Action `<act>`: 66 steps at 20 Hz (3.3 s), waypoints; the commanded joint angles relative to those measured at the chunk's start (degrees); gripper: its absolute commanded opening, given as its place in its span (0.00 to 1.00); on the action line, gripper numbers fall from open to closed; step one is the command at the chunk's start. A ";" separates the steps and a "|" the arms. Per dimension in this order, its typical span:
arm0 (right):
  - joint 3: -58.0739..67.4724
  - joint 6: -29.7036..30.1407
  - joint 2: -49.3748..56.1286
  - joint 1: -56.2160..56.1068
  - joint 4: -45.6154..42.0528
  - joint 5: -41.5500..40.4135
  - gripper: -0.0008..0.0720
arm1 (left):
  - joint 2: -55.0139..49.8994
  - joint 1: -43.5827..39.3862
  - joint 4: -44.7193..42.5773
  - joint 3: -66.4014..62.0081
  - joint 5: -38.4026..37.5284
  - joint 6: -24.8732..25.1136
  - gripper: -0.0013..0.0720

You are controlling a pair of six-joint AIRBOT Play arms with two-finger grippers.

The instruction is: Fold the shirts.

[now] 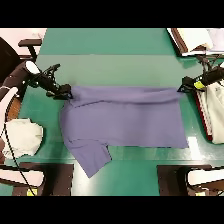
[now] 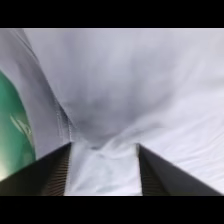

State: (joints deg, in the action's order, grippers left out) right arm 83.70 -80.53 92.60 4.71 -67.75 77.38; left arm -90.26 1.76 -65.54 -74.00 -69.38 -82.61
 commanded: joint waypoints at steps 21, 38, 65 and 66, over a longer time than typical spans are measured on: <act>-17.70 0.00 -27.82 3.04 11.30 -4.94 0.62 | 48.00 -0.11 6.49 55.45 -5.75 -7.65 0.69; -25.88 -0.96 -30.91 10.73 -6.45 8.66 0.61 | 48.02 -0.11 19.21 57.55 1.62 -1.53 0.04; -48.43 -2.45 -53.59 12.07 -10.56 14.97 0.04 | 65.18 -0.11 6.36 43.95 -29.00 -13.25 0.04; -47.41 -2.51 -54.99 12.39 -9.86 13.99 0.03 | 64.54 -0.11 6.34 42.10 -26.14 -13.16 0.04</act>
State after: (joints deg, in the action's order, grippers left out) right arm 34.65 -82.48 43.13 17.17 -75.50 88.68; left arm -27.33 1.65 -58.48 -28.71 -92.66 -93.30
